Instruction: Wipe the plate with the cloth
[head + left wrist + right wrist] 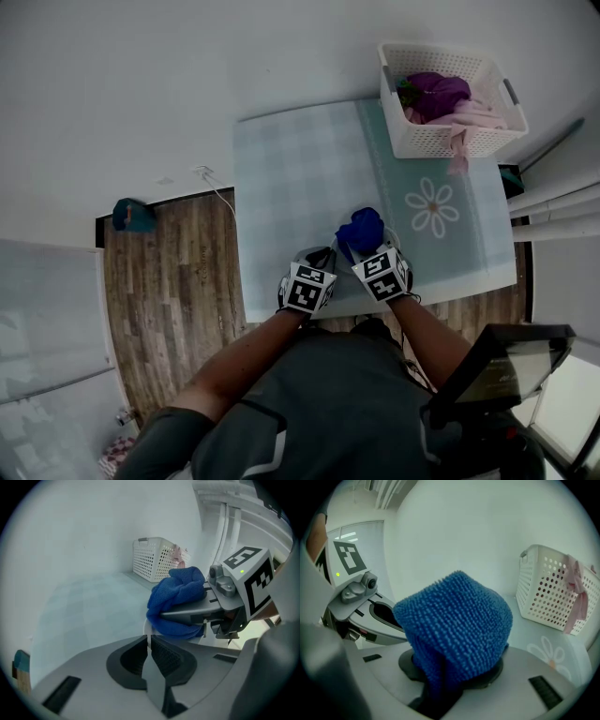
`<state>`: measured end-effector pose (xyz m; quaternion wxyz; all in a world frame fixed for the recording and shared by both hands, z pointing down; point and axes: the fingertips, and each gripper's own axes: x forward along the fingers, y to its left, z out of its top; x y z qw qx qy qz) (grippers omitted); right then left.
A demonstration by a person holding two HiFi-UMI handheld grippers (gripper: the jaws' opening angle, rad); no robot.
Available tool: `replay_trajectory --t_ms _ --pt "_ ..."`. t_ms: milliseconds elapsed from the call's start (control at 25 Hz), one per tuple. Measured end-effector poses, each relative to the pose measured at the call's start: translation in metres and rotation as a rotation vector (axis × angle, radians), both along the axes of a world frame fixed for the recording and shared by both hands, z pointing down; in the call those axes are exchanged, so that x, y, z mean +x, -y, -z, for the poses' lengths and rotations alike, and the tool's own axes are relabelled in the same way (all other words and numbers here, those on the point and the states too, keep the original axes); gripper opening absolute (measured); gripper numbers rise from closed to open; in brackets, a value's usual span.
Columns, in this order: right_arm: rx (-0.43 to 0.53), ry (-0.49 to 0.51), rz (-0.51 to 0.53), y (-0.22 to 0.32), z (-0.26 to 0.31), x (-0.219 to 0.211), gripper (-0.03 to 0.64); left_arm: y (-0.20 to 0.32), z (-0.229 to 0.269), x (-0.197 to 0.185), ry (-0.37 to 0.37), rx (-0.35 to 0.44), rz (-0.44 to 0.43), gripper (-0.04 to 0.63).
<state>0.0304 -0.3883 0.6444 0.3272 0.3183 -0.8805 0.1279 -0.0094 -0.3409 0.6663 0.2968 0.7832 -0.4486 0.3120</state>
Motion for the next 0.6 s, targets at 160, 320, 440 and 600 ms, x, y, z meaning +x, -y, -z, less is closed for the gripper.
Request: replay_trajectory --t_ms 160,320,440,600 --pt "-0.005 -0.004 -0.06 0.006 -0.001 0.024 0.135 -0.001 -0.001 -0.001 -0.005 -0.004 0.005 0.012" --pt "0.017 -0.029 -0.129 0.014 0.0 0.055 0.135 -0.001 -0.001 -0.001 -0.006 -0.006 0.006 0.012" --pt "0.005 -0.02 -0.236 0.018 0.004 0.079 0.135 -0.001 -0.001 -0.001 -0.01 -0.005 0.014 0.012" --pt "-0.014 0.027 -0.304 0.014 0.021 0.075 0.133 -0.001 -0.001 -0.002 -0.015 -0.008 0.03 0.012"
